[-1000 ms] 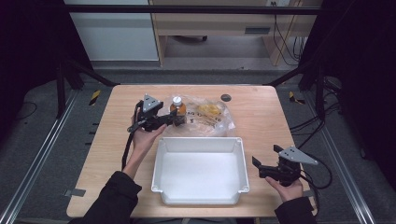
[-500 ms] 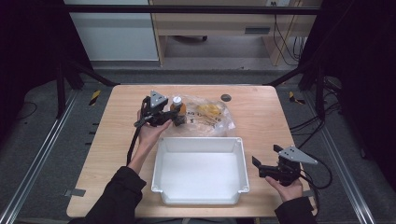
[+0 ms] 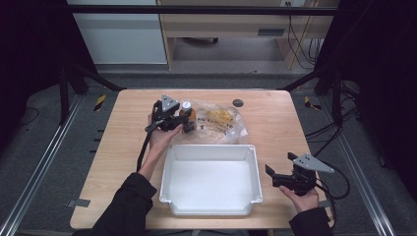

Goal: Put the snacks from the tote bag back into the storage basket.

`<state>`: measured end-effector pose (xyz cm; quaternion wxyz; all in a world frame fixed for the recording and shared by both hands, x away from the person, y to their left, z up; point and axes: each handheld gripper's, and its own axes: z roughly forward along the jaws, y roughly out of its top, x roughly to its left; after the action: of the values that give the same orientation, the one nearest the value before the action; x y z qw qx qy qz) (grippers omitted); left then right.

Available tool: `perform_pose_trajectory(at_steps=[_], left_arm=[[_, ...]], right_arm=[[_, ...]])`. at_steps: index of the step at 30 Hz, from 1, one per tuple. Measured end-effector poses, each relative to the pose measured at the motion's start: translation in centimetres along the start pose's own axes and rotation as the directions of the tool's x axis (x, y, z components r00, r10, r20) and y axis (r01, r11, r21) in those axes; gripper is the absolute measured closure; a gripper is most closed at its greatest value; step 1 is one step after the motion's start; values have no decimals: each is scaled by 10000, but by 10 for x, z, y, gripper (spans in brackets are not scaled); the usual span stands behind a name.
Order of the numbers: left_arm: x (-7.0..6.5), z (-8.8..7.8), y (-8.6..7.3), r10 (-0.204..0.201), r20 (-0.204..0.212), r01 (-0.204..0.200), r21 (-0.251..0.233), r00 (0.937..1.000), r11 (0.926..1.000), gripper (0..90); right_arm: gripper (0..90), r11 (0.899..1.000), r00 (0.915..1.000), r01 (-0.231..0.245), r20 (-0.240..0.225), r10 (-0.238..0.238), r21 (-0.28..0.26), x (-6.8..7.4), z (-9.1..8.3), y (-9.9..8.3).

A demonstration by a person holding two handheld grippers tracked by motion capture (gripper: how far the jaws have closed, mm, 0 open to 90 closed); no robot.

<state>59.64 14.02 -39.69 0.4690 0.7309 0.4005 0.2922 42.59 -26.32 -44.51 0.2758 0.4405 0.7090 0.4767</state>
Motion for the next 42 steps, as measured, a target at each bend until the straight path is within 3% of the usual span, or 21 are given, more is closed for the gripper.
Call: perform_pose_trajectory(at_steps=[12, 15, 27, 42], left_arm=[[-1, 9, 4, 126, -33, -125, 83, 9999, 9999, 544], [-1, 11, 2, -78, 108, 78, 39, 9999, 10000, 560], [-1, 14, 1, -165, 104, 166, -96, 9998, 9998, 584], [-2, 11, 5, -390, -148, 392, 114, 9991, 9992, 589]], right_arm=[[53, 10000, 10000, 11, -18, -11, 10, 0, 0, 0], [53, 10000, 10000, 6, -27, -6, 34, 0, 0, 0], [53, 10000, 10000, 7, -23, -7, 63, 0, 1, 0], [54, 10000, 10000, 29, -52, -28, 96, 0, 1, -1]])
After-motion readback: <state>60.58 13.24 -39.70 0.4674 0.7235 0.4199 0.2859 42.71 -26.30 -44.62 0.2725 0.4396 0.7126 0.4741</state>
